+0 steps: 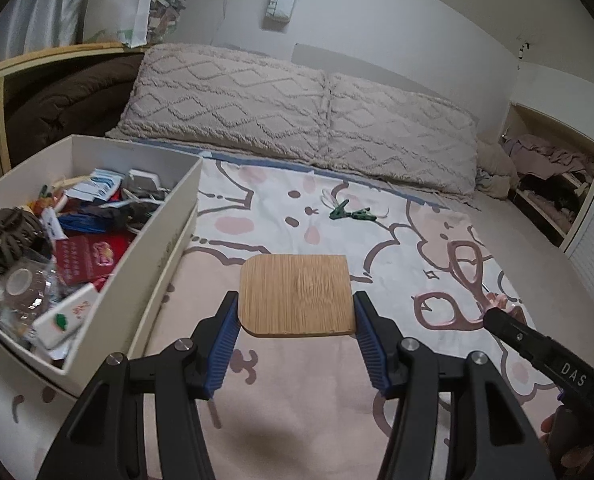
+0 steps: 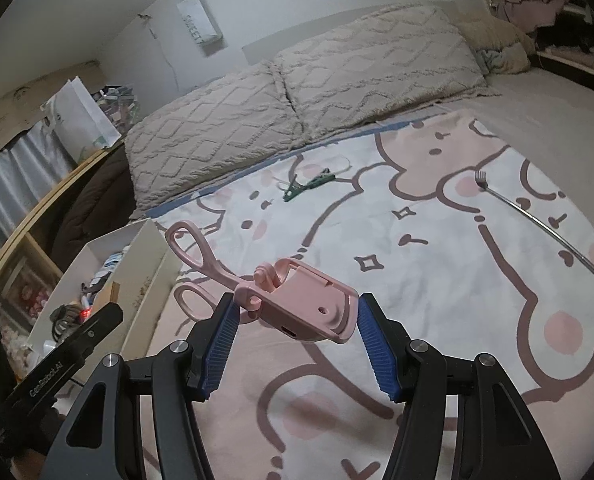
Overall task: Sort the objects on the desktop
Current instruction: 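Lift and carry the coaster and pink clip with both grippers toward the white box, then lower the pink clip into the white box and open the right gripper while the left holds the coaster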
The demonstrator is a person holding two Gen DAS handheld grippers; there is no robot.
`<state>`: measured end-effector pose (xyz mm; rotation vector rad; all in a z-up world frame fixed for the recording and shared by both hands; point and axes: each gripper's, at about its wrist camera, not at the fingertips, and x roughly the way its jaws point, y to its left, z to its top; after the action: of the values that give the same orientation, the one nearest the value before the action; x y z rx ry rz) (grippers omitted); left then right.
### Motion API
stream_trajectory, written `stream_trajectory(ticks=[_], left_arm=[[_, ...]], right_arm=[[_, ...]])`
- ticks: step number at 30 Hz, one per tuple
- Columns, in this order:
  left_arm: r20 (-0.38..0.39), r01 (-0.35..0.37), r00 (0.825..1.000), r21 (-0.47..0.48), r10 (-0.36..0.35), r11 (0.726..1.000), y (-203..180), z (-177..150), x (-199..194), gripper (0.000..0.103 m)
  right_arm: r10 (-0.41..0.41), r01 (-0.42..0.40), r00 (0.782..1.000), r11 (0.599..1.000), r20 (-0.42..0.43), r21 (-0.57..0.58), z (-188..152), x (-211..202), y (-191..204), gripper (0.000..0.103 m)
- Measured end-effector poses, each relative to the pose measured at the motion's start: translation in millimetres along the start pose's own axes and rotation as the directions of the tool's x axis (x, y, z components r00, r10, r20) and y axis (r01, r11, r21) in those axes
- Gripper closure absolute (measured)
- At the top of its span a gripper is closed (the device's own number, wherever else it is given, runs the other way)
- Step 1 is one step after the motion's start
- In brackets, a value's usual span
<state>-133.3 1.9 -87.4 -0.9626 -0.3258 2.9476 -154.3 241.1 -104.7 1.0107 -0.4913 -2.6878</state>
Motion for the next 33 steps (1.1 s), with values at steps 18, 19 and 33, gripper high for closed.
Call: stream_trajectory(ticks=[18, 19, 33], left_arm=[[0.082, -0.095, 0.992, -0.038, 0.098, 0.995, 70, 16, -45, 0.048], [0.084, -0.101, 0.991, -0.044, 0.105, 0.994, 75, 17, -46, 0.048], [0.088, -0.171, 0.979, -0.118, 0.182, 0.978, 146, 16, -60, 0.048]], right_arm=[[0.146, -0.146, 0.989, 0.982, -0.006, -0.123, 14, -8, 63, 0.042], [0.154, -0.154, 0.988, 0.98, -0.01, -0.128, 14, -8, 66, 0.042], [0.252, -0.271, 0.961, 0.943, -0.116, -0.192, 5, 24, 131, 0.042]])
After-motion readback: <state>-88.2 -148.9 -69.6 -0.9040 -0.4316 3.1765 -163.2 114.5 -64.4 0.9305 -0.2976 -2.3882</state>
